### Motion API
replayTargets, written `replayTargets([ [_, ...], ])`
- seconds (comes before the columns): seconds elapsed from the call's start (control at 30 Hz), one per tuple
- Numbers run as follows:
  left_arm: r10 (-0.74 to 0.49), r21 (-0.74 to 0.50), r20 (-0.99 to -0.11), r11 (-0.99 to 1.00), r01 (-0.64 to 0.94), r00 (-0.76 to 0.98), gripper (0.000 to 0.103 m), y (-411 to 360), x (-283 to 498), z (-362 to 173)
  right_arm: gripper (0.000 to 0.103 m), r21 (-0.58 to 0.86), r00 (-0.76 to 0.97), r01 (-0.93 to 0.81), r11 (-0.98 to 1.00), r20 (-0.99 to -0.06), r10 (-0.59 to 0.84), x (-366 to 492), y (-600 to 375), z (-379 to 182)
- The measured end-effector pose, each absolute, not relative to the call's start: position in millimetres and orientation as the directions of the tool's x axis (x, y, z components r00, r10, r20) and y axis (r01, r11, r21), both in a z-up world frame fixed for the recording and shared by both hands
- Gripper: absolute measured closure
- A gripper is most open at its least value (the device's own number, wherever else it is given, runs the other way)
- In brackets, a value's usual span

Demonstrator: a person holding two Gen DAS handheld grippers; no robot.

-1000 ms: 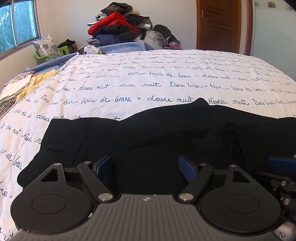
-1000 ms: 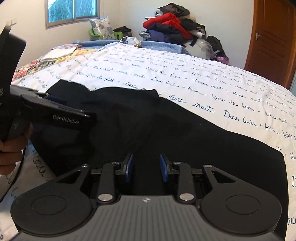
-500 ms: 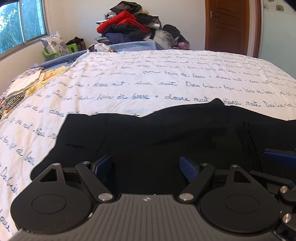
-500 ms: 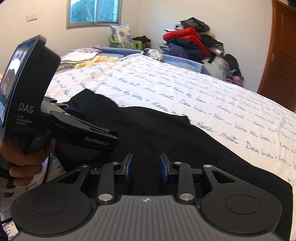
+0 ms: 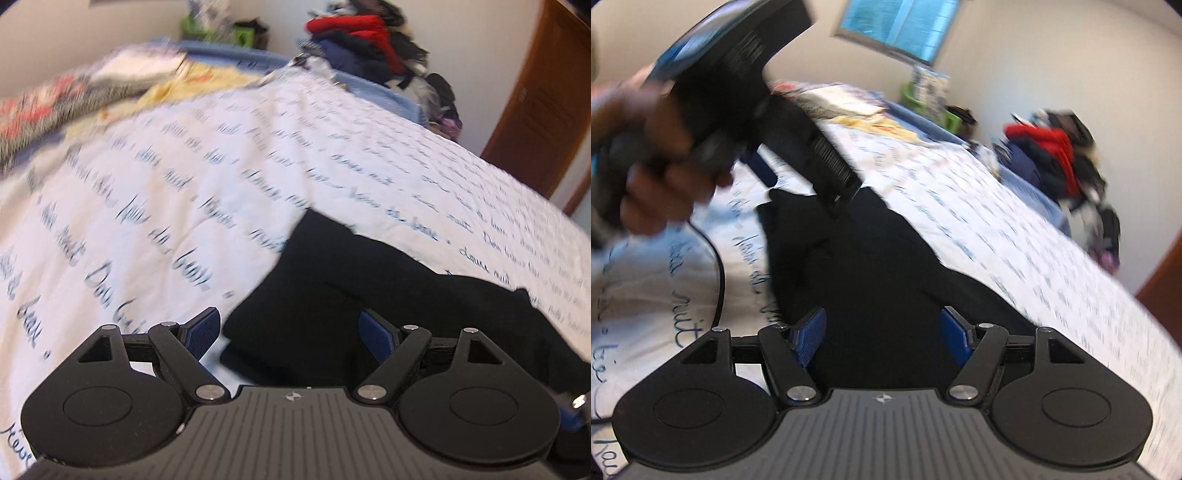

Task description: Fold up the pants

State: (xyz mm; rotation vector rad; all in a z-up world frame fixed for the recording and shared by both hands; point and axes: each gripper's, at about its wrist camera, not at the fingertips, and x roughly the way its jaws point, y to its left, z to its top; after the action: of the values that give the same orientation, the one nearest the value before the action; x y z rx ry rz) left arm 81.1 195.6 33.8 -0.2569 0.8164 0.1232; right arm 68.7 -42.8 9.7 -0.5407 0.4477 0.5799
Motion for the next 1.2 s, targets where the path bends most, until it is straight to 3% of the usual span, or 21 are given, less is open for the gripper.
replayTargets([
  [0.17, -0.072, -0.29, -0.768, 0.925, -0.245, 0.637, 0.02, 229.3, 72.3, 30.7, 0.035, -0.468, 0.726, -0.681, 0.563, -0.535, 0.432, 54.4, -7.6, -1.7],
  [0.3, -0.215, -0.411, -0.772, 0.887, -0.212, 0.599, 0.02, 238.0, 71.6, 23.0, 0.036, -0.541, 0.711, -0.703, 0.462, -0.55, 0.439, 53.8, 20.6, -19.5],
  [0.53, -0.473, -0.677, -0.69, 0.69, -0.257, 0.548, 0.019, 267.1, 74.2, -3.6, 0.037, -0.718, 0.799, -0.59, 0.369, -0.455, 0.393, 56.8, 64.3, -37.5],
  [0.63, -0.554, -0.762, -0.627, 0.581, -0.286, 0.547, 0.017, 275.3, 77.1, -19.4, 0.054, -0.749, 0.814, -0.563, 0.348, -0.429, 0.393, 61.5, 80.2, -45.9],
  [0.7, -0.585, -0.795, -0.595, 0.532, -0.293, 0.552, 0.016, 277.7, 80.0, -28.2, 0.071, -0.767, 0.818, -0.549, 0.333, -0.412, 0.401, 63.8, 85.5, -48.4],
  [0.77, -0.594, -0.81, -0.576, 0.509, -0.292, 0.561, 0.015, 278.4, 82.6, -33.0, 0.08, -0.77, 0.82, -0.544, 0.333, -0.405, 0.404, 69.4, 92.3, -51.1],
  [0.8, -0.598, -0.817, -0.567, 0.496, -0.294, 0.567, 0.015, 278.9, 84.8, -34.0, 0.088, -0.762, 0.819, -0.546, 0.347, -0.4, 0.411, 71.8, 92.8, -49.3],
  [0.9, -0.611, -0.84, -0.535, 0.462, -0.285, 0.584, 0.015, 277.5, 92.2, -35.5, 0.092, -0.661, 0.803, -0.586, 0.469, -0.396, 0.446, 78.8, 81.4, -25.1],
  [1.03, -0.62, -0.852, -0.516, 0.441, -0.281, 0.591, 0.019, 267.9, 112.6, -35.5, 0.092, -0.409, 0.739, -0.672, 0.618, -0.422, 0.525, 96.3, 49.7, 18.8],
  [1.13, -0.608, -0.837, -0.538, 0.463, -0.291, 0.584, 0.023, 259.2, 126.6, -37.5, 0.091, -0.239, 0.603, -0.784, 0.573, -0.512, 0.612, 103.9, 31.4, 35.7],
  [1.2, -0.594, -0.83, -0.547, 0.476, -0.29, 0.59, 0.024, 256.0, 130.4, -37.6, 0.091, -0.147, 0.551, -0.814, 0.562, -0.502, 0.667, 102.4, 16.9, 45.7],
])
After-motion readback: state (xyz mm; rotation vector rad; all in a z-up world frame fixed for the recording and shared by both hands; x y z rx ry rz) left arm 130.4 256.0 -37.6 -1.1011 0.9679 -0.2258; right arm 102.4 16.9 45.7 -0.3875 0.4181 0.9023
